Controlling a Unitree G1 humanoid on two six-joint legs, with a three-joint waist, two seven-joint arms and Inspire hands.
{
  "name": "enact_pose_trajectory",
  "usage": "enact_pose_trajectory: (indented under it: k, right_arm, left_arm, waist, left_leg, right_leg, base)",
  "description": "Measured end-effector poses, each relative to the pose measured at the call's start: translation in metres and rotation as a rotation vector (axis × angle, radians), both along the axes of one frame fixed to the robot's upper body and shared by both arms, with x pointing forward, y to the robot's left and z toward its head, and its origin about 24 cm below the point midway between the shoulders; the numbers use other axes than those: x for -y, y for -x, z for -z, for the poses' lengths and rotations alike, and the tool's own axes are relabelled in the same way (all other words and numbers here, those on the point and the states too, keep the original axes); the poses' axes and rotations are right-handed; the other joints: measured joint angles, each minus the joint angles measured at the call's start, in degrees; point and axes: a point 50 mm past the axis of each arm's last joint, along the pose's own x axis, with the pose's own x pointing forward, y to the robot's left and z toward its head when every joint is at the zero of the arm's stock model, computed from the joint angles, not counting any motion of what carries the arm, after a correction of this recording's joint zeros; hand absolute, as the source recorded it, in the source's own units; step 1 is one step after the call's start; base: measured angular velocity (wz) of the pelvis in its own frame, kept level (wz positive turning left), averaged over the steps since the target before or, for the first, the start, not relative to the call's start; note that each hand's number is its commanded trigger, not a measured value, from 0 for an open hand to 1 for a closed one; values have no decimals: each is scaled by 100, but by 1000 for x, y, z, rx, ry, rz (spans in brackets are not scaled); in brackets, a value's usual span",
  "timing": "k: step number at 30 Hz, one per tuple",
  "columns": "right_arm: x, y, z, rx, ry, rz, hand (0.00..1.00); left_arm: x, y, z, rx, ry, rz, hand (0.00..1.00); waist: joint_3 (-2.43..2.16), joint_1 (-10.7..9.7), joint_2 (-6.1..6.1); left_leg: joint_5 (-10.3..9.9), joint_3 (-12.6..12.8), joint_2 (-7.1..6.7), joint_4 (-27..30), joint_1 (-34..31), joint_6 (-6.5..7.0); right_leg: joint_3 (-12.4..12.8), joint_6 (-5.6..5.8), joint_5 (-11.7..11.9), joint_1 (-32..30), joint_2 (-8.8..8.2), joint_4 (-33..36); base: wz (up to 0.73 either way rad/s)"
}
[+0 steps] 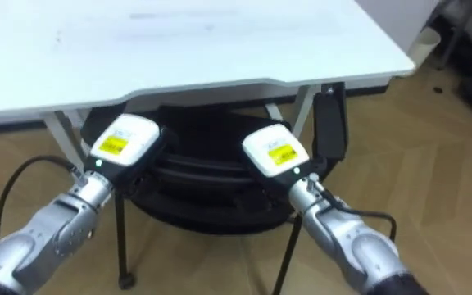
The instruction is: Push chair
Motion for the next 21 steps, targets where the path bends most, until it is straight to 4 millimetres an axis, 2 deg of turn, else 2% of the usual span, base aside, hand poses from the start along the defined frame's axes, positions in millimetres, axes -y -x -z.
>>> enact_pose_trajectory:
  k: [1, 2, 3, 4, 5, 6, 7, 8, 9, 10, 11, 12, 15, 16, 18, 19, 20, 21]
  right_arm:
    - [-2, -3, -3, 18, -9, -2, 100]
    - [-5, -8, -8, 42, -3, -14, 100]
    - [-8, -10, -10, 51, 7, -21, 100]
    - [-9, -10, -10, 52, 8, -26, 100]
    - [-12, -9, -9, 48, 5, -33, 100]
    - [-16, -8, -8, 44, 2, -43, 100]
    - [-18, -8, -8, 41, -1, -47, 100]
    - [-21, -7, -8, 33, -6, -66, 100]
    - [-26, -5, -8, 16, 0, -104, 100]
    - [-29, -4, -9, 11, 2, -117, 100]
    - [-32, -3, -10, -1, 1, -134, 100]
    - [-33, -3, -11, -7, 7, -138, 100]
    - [-33, -4, -11, -22, 18, -132, 100]
    - [-33, -4, -11, -23, 22, -131, 100]
    - [-31, -5, -12, -21, 31, -123, 100]
    - [-30, -5, -11, -22, 33, -121, 100]
    - [-29, -5, -10, -26, 35, -117, 100]
    - [-27, -4, -9, -30, 40, -113, 97]
  left_arm:
    - [-3, -1, -4, 19, 0, -4, 100]
    - [-6, -3, -5, 31, 12, -22, 100]
    - [-8, -3, -3, 27, 25, -39, 100]
    - [-10, -3, -2, 26, 28, -44, 100]
    - [-13, -2, -1, 23, 31, -50, 100]
    - [-16, 0, 0, 18, 28, -60, 100]
    - [-17, 1, 1, 16, 30, -67, 100]
    - [-22, 3, 2, 16, 36, -89, 100]
    - [-27, 6, 4, 6, 28, -93, 100]
    - [-29, 7, 4, 7, 26, -92, 100]
    - [-33, 8, 3, 8, 21, -93, 100]
    - [-33, 8, 3, 15, 25, -97, 100]
    - [-32, 8, 4, 15, 29, -98, 100]
    - [-32, 8, 3, 16, 29, -98, 100]
    - [-29, 7, 3, 22, 30, -94, 100]
    - [-27, 6, 3, 22, 29, -93, 100]
    - [-26, 6, 4, 19, 25, -91, 55]
    - [-24, 6, 5, 15, 21, -86, 0]
  waist:
    - [29, 60, 50]
    - [42, 83, 164]
    - [23, 104, 311]
    - [33, 122, 343]
    - [21, 166, 328]
    - [-14, 165, 244]
    - [-11, 167, 230]
    - [-100, 203, 248]
    - [-117, 239, 305]
    - [-107, 218, 321]
    - [-101, 175, 356]
    - [-95, 172, 363]
    - [-73, 101, 335]
    - [-68, 93, 325]
    - [-57, -9, 310]
    - [-54, -39, 309]
    - [-44, -174, 298]
    - [-42, -255, 289]
  left_leg:
    - [-83, -51, 78, 3, -12, -38]
    - [-154, -130, 170, -24, -13, -75]
    - [-185, -221, 283, -72, 33, -144]
    - [-194, -259, 318, -124, 100, -188]
    - [-226, -396, 343, -191, 231, -327]
    - [-332, -554, 348, -148, 313, -447]
    - [-438, -667, 381, -3, 340, -514]
    - [-677, -785, 525, 329, 315, -736]
    - [-665, -812, 658, 396, 331, -786]
    - [-641, -802, 695, 346, 365, -810]
    - [-616, -765, 787, 241, 441, -830]
    - [-578, -758, 855, 118, 494, -890]
    - [-541, -697, 918, 53, 511, -956]
    - [-538, -698, 926, 56, 500, -960]
    - [-532, -700, 968, 213, 345, -966]
    - [-532, -680, 984, 271, 312, -966]
    - [-534, -533, 1031, 421, 228, -964]
    - [-536, -402, 1069, 499, 197, -955]
  right_leg:
    - [107, -42, -484, -413, 10, 211]
    - [255, -92, -811, -840, 77, 164]
    - [418, -79, -928, -1215, 139, -287]
    - [510, -68, -914, -1331, 143, -644]
    - [693, -16, -803, -1455, 80, -1517]
    - [869, 80, -411, -1433, -55, -2453]
    - [859, 113, -59, -1446, -85, -2505]
    - [702, -112, 36, -1298, 47, -2413]
    - [438, -341, -44, -1125, 116, -2405]
    - [362, -413, -64, -1033, 162, -2426]
    - [256, -469, -114, -888, 271, -2508]
    - [152, -522, -158, -834, 311, -2524]
    - [53, -501, -371, -787, 339, -2463]
    - [13, -505, -376, -789, 337, -2459]
    - [-262, -524, -383, -745, 249, -2470]
    - [-316, -525, -382, -717, 240, -2484]
    - [-423, -518, -387, -636, 230, -2504]
    - [-528, -497, -402, -576, 198, -2507]
  base:
    - [8]
    - [16]
    - [24]
    - [42]
    - [67]
    - [79]
    - [75]
    - [51]
    - [46]
    - [53]
    - [48]
    - [38]
    - [22]
    - [18]
    - [30]
    - [50]
    - [56]
    - [55]
